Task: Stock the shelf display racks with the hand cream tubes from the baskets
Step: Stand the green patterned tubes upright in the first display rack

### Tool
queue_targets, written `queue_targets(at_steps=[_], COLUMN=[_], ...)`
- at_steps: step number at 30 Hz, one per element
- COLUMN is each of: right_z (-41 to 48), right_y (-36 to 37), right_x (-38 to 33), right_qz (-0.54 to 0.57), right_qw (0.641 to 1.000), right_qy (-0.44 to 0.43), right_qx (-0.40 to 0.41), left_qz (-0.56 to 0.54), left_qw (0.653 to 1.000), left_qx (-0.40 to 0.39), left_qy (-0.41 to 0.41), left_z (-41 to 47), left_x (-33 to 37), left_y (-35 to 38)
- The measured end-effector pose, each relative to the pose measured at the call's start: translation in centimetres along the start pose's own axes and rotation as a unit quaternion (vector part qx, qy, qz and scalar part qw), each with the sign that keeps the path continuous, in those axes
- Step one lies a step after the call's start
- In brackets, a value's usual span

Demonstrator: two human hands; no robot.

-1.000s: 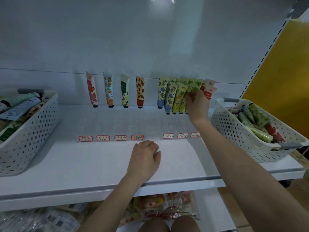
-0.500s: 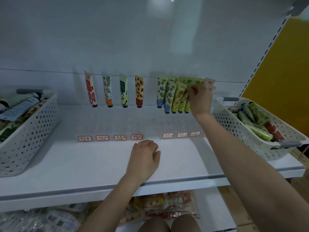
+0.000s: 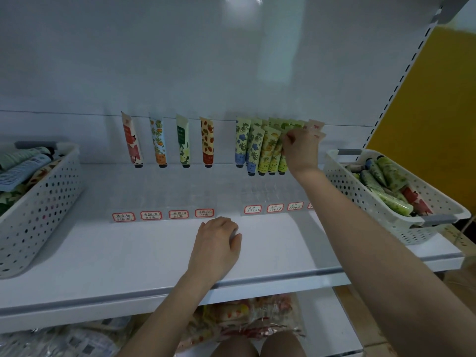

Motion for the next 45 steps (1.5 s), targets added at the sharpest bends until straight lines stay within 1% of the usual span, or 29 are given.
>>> queue_targets(at_steps=[13, 18, 21, 25, 31, 33, 35, 39, 43, 45], right_z=[-0.6, -1.6, -2.2, -3.5, -6.2, -6.7, -7.1, -7.2, -7.0, -7.0], right_y=[-0.4, -0.9, -1.3, -1.5, -2.1, -3.0, -4.6, -9.2, -14.3, -16.9], right_x=[0.3, 0.4, 1.1, 1.8, 2.4, 2.3, 1.8, 1.5, 2.9, 4.4], right_qz=[0.026, 0.044, 0.039, 0.01, 0.016, 0.019, 0.029, 0.024, 0.004, -0.021], right_qw=[0.999, 0.998, 0.997, 0.998, 0.998, 0.997, 0.997, 0.999, 0.999, 0.998], right_qy=[0.016, 0.017, 0.038, 0.054, 0.057, 0.05, 0.037, 0.024, 0.031, 0.052], right_qx=[0.015, 0.043, 0.053, 0.024, -0.037, -0.053, -0.059, -0.025, 0.009, 0.027], left_qz=[0.0, 0.008, 0.011, 0.021, 0.02, 0.033, 0.057, 0.071, 0.071, 0.057], left_qw=[1.0, 1.0, 1.0, 1.0, 0.999, 0.999, 0.997, 0.992, 0.991, 0.991], left_qx=[0.001, 0.0, -0.003, -0.016, -0.023, -0.03, -0.053, -0.1, -0.098, -0.088], left_qy=[0.004, 0.01, 0.011, 0.012, 0.014, 0.019, 0.019, 0.011, 0.061, 0.081], left_z=[0.1, 0.2, 0.2, 0.2, -0.1, -0.3, -0.3, 0.8, 4.0, 5.4], left_x=[-0.1, 0.0, 0.1, 0.2, 0.9, 1.2, 1.6, 4.0, 9.3, 12.1], left_y=[0.1, 0.2, 0.1, 0.1, -0.4, -0.6, -0.8, -1.3, -1.4, -1.3])
Point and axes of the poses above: each hand's wrist, its own z-axis towards the middle knuckle, its own y-axis out of the palm, x = y × z, the point moved 8 cm from there along z, towards the middle knuckle, and after that the axes turned 6 degrees about z, right-handed, at the moved point
